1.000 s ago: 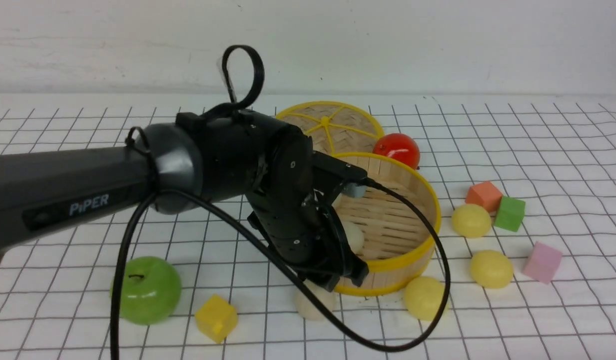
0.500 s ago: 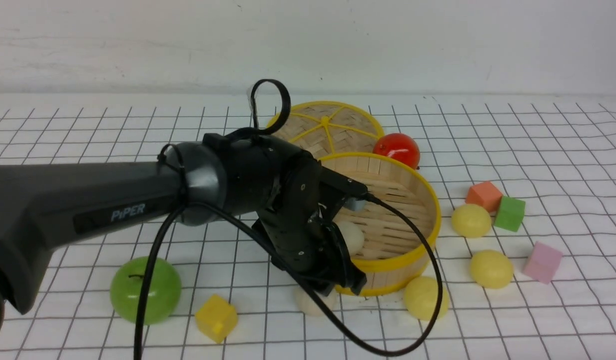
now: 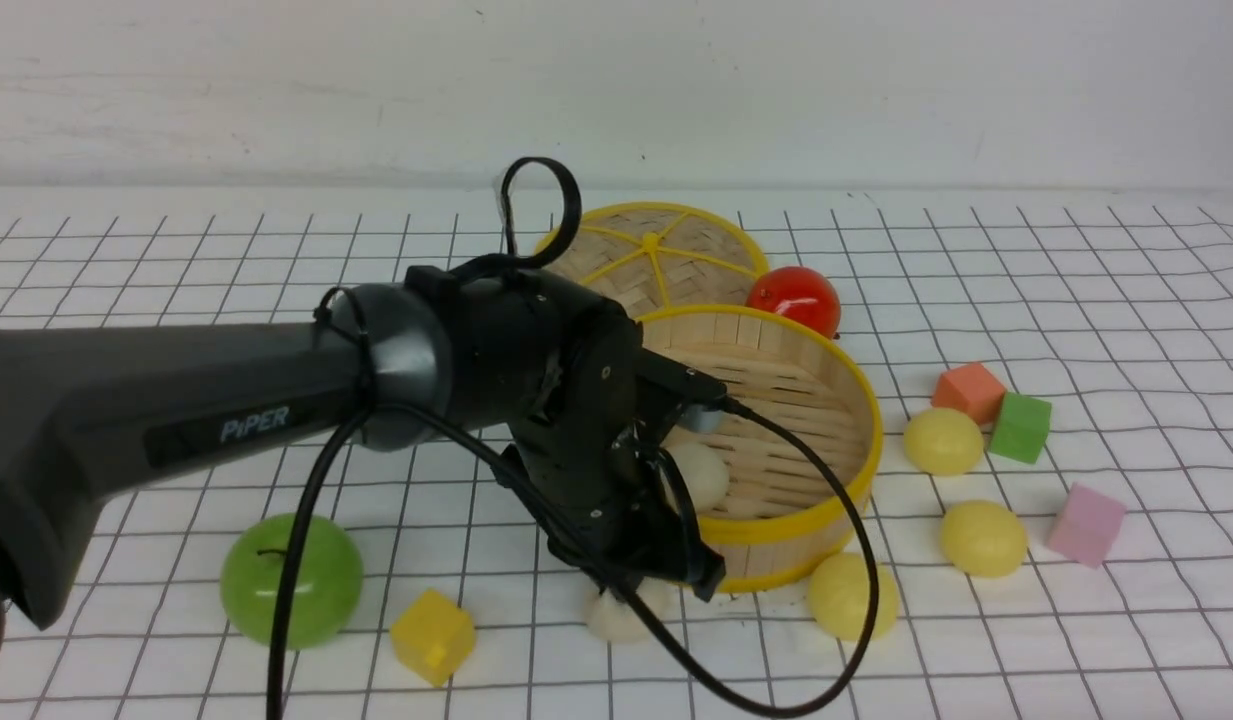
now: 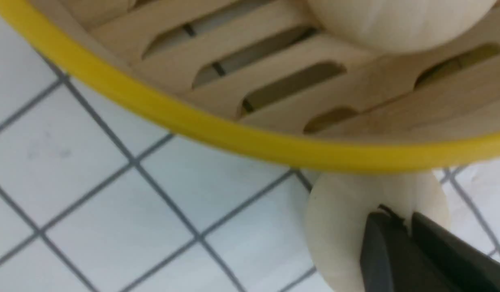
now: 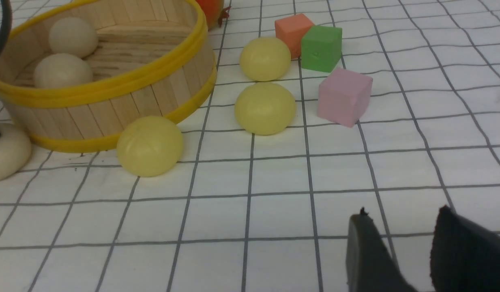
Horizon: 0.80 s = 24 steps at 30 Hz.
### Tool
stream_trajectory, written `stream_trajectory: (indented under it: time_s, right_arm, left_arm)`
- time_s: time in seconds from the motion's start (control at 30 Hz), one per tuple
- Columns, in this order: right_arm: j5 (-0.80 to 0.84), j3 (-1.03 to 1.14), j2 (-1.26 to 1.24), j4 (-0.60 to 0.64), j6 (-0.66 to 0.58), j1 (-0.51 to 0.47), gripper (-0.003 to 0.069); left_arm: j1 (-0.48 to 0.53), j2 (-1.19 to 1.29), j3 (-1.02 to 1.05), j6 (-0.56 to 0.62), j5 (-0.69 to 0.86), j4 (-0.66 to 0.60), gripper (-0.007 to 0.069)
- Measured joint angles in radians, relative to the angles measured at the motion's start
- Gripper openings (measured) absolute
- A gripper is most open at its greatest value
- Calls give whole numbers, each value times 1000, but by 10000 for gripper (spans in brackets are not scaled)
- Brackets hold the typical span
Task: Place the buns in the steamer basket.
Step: Use the left arm to grab a steamed stuffed bun, then use the left arm to put the steamed stuffed bun into the steamer
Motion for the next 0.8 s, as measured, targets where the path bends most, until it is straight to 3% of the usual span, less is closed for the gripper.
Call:
stream_trajectory:
  time_s: [0.13,0.37,0.57,0.8]
  right_arm:
    - [0,0,0,0,0,0,239]
    - [0,0,0,0,0,0,239]
    - [0,0,0,0,0,0,239]
    - [0,0,0,0,0,0,239]
  left_arm:
    - [-17,-91,2,0,61,-12,-9]
    - [-61,-195,-99,43,11,-38,-9]
    - [-61,-51,-273,140,-86,-67,-9]
    - [-55,180,-439,138,-82,-55,8]
